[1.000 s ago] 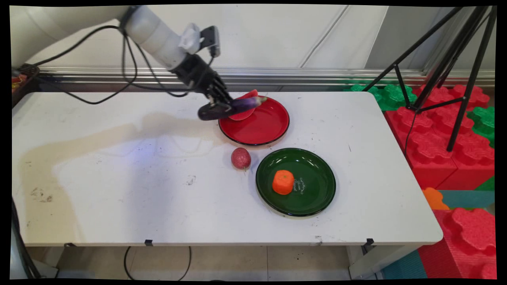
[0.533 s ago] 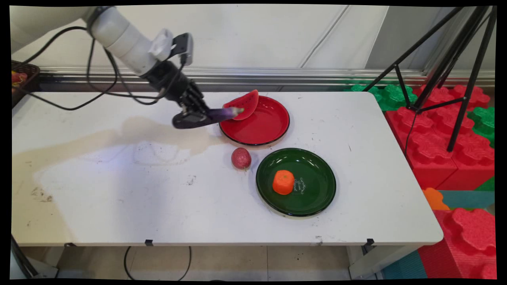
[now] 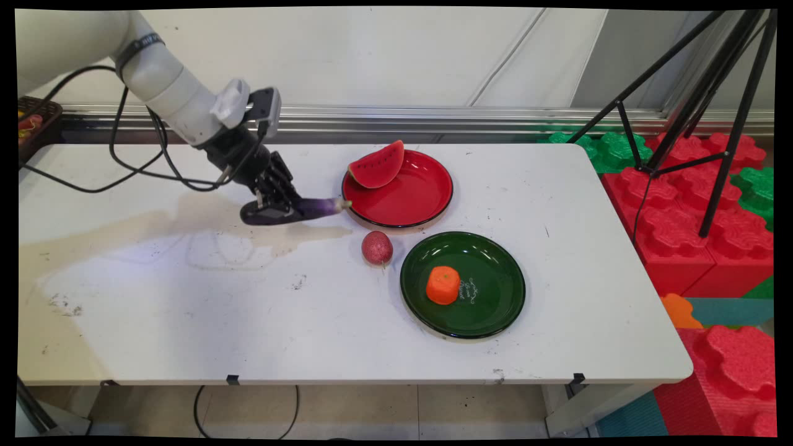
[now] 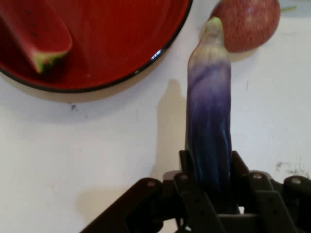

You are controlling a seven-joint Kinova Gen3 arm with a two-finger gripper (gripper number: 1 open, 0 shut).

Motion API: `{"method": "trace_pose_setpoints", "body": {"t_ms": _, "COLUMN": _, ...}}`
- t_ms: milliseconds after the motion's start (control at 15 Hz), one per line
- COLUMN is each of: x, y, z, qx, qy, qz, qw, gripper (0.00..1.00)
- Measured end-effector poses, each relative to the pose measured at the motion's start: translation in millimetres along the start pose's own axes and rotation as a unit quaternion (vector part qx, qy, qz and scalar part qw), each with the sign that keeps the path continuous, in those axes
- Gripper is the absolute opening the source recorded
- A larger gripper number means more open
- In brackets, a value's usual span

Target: Place the picked object on the table

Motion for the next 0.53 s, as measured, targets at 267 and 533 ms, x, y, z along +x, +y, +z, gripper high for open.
{"method": "trace_pose_setpoints", "body": {"t_ms": 267, "x": -10.5, "y": 2.5, "z": 21.4, "qx": -0.007, "qy": -0.015, "qz": -0.002, "qw": 0.9999, "gripper": 0.00}}
{"method": "trace_pose_setpoints", "body": {"t_ms": 533, "x": -16.9, "y": 2.5, "z": 42.7, "qx": -0.012, "qy": -0.023, "qz": -0.010, "qw": 0.9996, "gripper": 1.00}}
